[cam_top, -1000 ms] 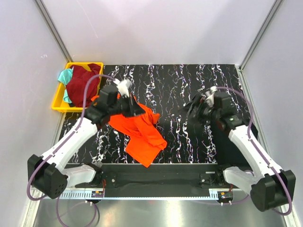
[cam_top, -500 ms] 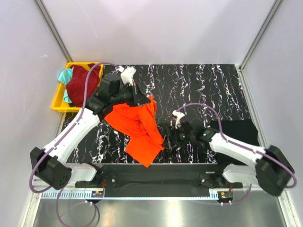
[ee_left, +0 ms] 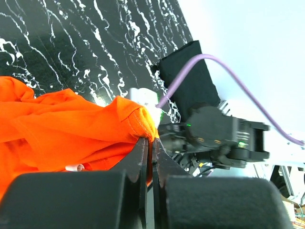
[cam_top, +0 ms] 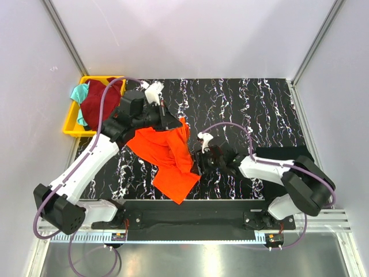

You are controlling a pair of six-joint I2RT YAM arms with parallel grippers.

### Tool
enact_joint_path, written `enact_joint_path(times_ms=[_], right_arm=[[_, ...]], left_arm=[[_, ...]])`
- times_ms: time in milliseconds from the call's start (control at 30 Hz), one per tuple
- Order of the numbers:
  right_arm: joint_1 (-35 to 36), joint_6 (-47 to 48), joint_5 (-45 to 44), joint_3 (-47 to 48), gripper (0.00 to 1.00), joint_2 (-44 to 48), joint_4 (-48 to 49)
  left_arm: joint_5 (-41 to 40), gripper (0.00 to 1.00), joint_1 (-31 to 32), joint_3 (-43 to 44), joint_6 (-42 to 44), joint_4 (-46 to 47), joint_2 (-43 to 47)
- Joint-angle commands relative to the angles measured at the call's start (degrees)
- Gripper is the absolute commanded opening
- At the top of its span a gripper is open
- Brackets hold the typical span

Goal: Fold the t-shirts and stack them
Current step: Flatten the tshirt out

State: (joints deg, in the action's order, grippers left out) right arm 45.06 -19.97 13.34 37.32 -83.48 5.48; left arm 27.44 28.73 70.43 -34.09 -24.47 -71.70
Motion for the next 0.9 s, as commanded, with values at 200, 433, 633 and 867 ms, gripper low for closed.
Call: enact_joint_path(times_ms=[200,433,633,867], right_arm=[[1.17,-4.64,-3.31,4.41,0.0,3.48,-3.95],[1.61,-4.56,-10.08,16.71,0.0,26.58,-28.56],[3.71,-4.73,-11.06,34.82,0.0,29.17,-43.08],[4.6,-3.58,-6.58,48.17,0.0,31.54,-42.92]], left_arm=[[-0.28,0.0,-1.83,7.25,0.68,-0.66,6.04],[-0.45,0.0,-11.59,18.91,4.11,-6.63,12.11],[1.56,0.0,-11.86,36.33,7.19,-10.24,13.08],[1.3,0.0,-11.94,44.17,10.09,-10.51,20.98]])
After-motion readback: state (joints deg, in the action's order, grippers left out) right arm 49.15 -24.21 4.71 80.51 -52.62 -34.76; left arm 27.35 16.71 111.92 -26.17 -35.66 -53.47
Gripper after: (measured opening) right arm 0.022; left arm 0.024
